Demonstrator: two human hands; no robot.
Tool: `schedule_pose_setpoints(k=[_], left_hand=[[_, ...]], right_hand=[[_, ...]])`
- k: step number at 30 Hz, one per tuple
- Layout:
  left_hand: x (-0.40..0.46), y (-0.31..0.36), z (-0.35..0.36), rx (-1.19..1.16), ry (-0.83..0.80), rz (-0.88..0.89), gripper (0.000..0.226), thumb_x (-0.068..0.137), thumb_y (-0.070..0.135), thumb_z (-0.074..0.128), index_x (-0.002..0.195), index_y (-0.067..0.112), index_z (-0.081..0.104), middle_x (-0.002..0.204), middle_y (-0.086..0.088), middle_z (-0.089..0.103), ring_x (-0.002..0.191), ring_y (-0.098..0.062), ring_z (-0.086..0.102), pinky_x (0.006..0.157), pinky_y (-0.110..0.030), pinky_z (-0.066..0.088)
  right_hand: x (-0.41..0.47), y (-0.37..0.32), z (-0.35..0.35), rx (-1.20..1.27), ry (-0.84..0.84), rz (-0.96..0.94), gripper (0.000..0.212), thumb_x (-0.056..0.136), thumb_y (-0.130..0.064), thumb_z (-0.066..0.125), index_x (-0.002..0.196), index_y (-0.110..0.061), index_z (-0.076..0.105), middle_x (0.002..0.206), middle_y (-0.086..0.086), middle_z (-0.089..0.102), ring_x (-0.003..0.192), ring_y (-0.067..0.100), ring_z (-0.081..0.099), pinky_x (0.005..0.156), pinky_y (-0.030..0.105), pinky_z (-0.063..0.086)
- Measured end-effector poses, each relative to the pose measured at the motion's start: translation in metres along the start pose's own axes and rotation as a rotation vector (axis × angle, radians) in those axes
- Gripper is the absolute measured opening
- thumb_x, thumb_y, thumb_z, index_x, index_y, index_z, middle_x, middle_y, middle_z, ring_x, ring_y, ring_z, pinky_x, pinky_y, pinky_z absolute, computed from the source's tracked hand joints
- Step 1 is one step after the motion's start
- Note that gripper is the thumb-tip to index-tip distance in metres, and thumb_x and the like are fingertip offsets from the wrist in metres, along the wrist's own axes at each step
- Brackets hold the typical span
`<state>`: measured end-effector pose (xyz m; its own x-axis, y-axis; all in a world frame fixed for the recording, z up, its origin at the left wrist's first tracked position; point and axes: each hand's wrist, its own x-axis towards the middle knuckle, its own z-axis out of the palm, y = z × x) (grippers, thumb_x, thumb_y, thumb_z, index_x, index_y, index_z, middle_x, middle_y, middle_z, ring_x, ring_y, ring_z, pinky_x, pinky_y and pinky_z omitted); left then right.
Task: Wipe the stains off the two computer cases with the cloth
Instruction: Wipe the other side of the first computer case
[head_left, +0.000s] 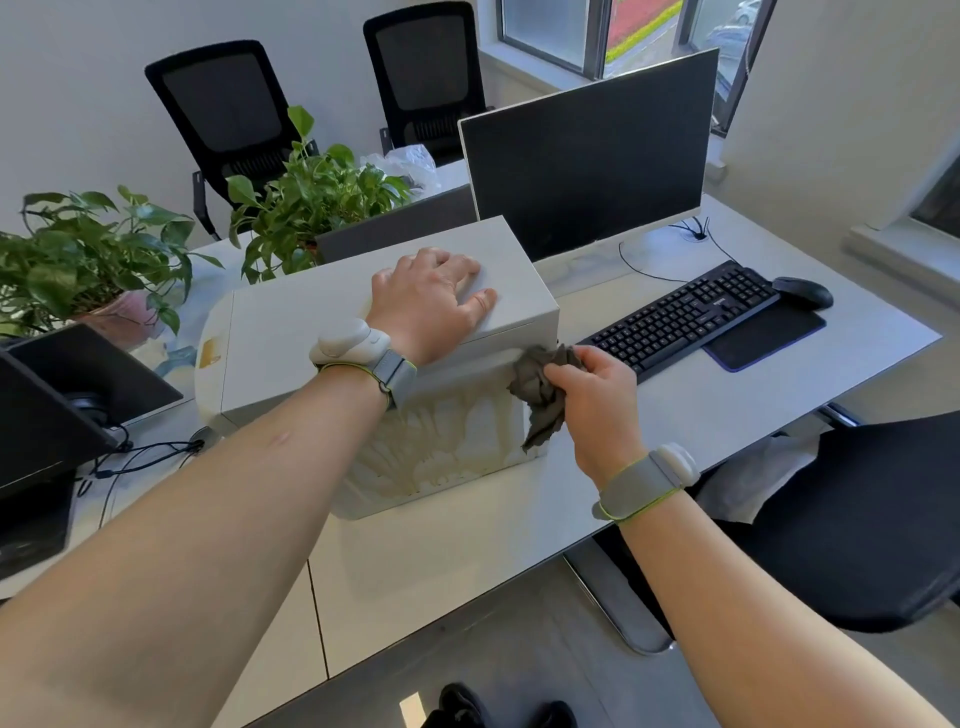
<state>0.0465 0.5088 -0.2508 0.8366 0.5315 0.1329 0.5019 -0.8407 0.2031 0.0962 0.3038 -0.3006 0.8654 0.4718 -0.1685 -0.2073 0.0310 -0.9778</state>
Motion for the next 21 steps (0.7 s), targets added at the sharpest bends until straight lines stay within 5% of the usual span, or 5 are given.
schedule_pose_setpoints(k=[5,9,13,17,21], left_hand=[[0.0,-0.001,-0.001,-0.02,-0.001,-0.012,0.054,0.095,0.07,0.041,0.141,0.043,0.054,0.152,0.004,0.044,0.14,-0.023,0.039,0.115,-0.05,0.023],[-0.001,0.0,-0.001,-0.029,0.003,-0.02,0.053,0.095,0.07,0.042,0.14,0.043,0.054,0.152,0.004,0.045,0.14,-0.023,0.039,0.115,-0.049,0.023],[-0.002,0.002,-0.001,-0.033,0.017,-0.018,0.051,0.096,0.068,0.044,0.139,0.044,0.056,0.151,0.005,0.046,0.138,-0.023,0.041,0.115,-0.048,0.023],[-0.002,0.001,-0.002,-0.039,0.028,-0.019,0.051,0.096,0.068,0.045,0.139,0.043,0.056,0.15,0.006,0.046,0.138,-0.022,0.041,0.115,-0.047,0.023],[-0.001,0.0,-0.002,-0.036,0.032,-0.013,0.05,0.096,0.068,0.045,0.138,0.043,0.057,0.151,0.005,0.046,0.138,-0.022,0.041,0.115,-0.046,0.023]], right_hand=[[-0.002,-0.008,-0.013,0.218,-0.012,0.063,0.018,0.089,0.009,0.047,0.097,0.001,0.062,0.08,0.018,0.061,0.06,0.029,0.058,0.051,0.036,0.051],[0.018,0.056,-0.023,0.18,0.161,0.479,0.016,0.094,0.0,0.043,0.095,0.0,0.059,0.077,0.018,0.06,0.06,0.032,0.058,0.064,0.042,0.049],[0.026,0.119,-0.029,0.089,0.142,0.764,0.041,0.096,0.001,0.046,0.136,0.011,0.048,0.125,0.034,0.061,0.113,0.049,0.064,0.083,0.047,0.052],[0.029,0.151,-0.023,0.176,0.148,0.803,0.024,0.094,-0.001,0.05,0.117,0.0,0.054,0.083,0.015,0.059,0.069,0.031,0.059,0.066,0.035,0.048],[0.042,0.157,-0.004,0.181,0.154,0.761,0.019,0.095,0.005,0.052,0.113,0.003,0.054,0.087,0.017,0.06,0.082,0.035,0.061,0.088,0.047,0.052]])
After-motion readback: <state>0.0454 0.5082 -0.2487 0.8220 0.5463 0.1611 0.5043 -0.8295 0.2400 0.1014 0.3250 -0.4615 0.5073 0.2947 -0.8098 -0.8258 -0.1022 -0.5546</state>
